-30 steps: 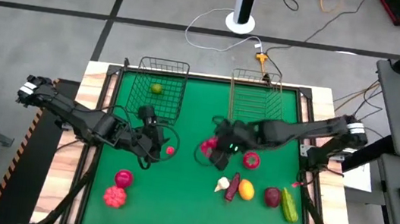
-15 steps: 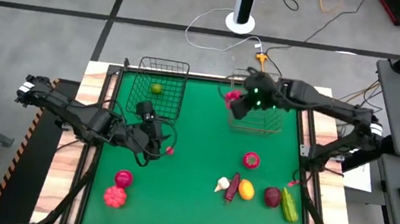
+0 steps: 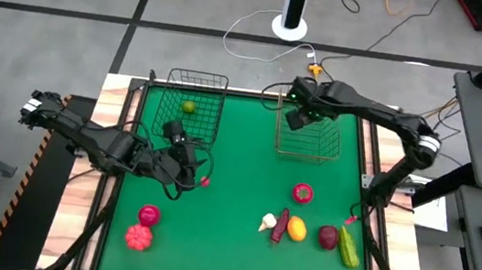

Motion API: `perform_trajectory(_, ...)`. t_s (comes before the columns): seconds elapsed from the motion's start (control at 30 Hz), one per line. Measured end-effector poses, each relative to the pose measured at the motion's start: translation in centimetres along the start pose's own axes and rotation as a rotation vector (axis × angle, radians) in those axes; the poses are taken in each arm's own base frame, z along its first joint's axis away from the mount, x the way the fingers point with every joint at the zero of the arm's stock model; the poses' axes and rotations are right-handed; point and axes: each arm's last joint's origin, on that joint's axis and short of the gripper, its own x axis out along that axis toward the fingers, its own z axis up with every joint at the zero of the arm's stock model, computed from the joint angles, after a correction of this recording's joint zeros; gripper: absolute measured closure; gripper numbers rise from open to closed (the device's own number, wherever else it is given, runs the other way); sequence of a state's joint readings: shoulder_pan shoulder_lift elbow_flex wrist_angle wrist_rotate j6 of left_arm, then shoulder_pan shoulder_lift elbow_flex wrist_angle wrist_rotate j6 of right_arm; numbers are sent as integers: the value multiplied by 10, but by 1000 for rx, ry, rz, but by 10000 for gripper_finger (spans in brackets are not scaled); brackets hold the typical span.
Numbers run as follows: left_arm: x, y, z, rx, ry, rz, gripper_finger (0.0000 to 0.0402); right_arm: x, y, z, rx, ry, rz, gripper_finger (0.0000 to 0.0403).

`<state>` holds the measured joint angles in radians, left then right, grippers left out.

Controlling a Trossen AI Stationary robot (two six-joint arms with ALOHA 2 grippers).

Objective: Sort produce into baskets
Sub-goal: Put the bell pepper into the gold wire basket

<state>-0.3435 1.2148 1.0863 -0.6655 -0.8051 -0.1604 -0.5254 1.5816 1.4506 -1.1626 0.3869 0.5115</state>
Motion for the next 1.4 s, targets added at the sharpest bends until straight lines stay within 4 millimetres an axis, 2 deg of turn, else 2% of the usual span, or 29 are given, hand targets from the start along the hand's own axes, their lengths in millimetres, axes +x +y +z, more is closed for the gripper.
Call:
perform_trajectory(0.17,0,1,-3,-12,24,4,143,27,4,5,-41,77,-72,280)
perform_trajectory(0.4,0,1,-6,-24,46,10,143,39,8,6,-67,92,-103,273)
perform_trajectory(1.17,0,-1,-9,-81,85,-51,143,39,9,8,-90,83,-97,269)
perform_trajectory(1.4,0,-1,-9,-92,90,-66,143,39,8,8,-100,75,-112,216)
